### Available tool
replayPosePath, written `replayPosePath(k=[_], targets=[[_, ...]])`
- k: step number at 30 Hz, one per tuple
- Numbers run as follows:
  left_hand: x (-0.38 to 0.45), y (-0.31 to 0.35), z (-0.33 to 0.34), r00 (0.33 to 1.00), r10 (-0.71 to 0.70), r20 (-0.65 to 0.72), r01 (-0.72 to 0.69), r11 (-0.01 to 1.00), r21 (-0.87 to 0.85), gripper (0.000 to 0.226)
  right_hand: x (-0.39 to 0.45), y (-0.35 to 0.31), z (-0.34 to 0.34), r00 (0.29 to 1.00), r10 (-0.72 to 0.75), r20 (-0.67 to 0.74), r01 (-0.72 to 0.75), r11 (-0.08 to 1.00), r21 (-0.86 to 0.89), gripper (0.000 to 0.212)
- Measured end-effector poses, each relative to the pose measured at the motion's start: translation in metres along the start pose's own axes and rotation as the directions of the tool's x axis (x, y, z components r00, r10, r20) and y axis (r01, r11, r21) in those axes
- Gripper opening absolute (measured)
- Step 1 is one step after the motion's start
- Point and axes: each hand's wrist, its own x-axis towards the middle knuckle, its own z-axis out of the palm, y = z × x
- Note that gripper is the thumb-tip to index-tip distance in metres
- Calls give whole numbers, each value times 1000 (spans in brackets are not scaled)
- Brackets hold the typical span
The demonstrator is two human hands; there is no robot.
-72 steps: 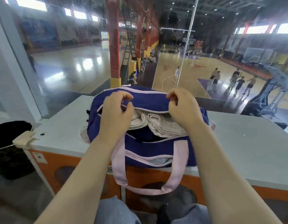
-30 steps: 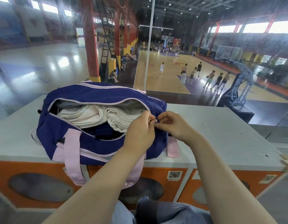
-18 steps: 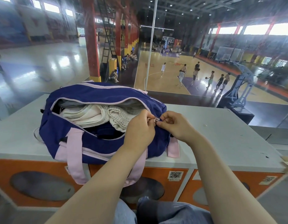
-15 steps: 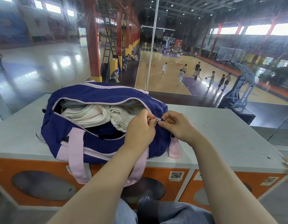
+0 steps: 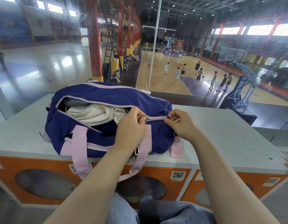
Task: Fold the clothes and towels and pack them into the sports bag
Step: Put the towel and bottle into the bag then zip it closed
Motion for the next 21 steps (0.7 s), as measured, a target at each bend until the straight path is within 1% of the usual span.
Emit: replayPosePath(k=[2, 5, 6, 8, 9, 10, 11, 12, 13, 14, 15, 16, 17, 21], targets=[[1, -4, -5, 1000, -9, -24, 9, 1000, 10, 5, 1, -2, 1, 1000, 24, -7, -24, 999, -27, 16], [2, -14, -15, 996, -69, -51, 70, 998, 9, 3, 2, -4, 2, 995, 95, -36, -98, 991, -87, 17], [2, -18, -18, 994, -90, -62, 90, 996, 9, 2, 1, -7, 2, 992, 115, -43, -120, 984, -134, 16], [1, -21, -23, 991, -100, -83, 102, 995, 13, 2, -2, -19, 4, 990, 121, -69, -137, 933, -333, 7], [0, -21, -25, 992, -88, -92, 91, 996, 21, 2, -5, -29, 7, 992, 78, -98, -114, 889, -444, 5], [0, -20, -26, 992, -74, -99, 77, 996, 34, 3, -7, -41, 12, 993, -8, -116, -55, 845, -532, 18], [0, -18, -26, 993, -63, -102, 68, 997, 41, 4, -10, -54, 19, 988, -119, -100, 41, 820, -571, 30], [-1, -17, -27, 993, -57, -104, 61, 998, 31, 5, -13, -67, 27, 967, -247, -58, 174, 810, -560, 37], [-1, -17, -28, 993, -54, -107, 55, 998, 7, 5, -15, -77, 36, 934, -358, 19, 314, 793, -522, 37], [-1, -17, -29, 992, -55, -115, 52, 998, -22, 5, -16, -84, 44, 897, -428, 107, 424, 768, -480, 33], [0, -18, -30, 991, -60, -123, 54, 997, -46, 5, -17, -87, 51, 875, -452, 173, 479, 756, -447, 28], [0, -20, -32, 990, -65, -127, 58, 997, -58, 6, -16, -87, 54, 872, -443, 210, 489, 757, -433, 24], [1, -21, -33, 990, -66, -126, 59, 997, -58, 6, -13, -86, 55, 876, -432, 213, 481, 765, -428, 21], [4, -23, -40, 991, -42, -129, 39, 999, -28, 7, -5, -81, 52, 910, -394, 129, 412, 826, -385, 9]])
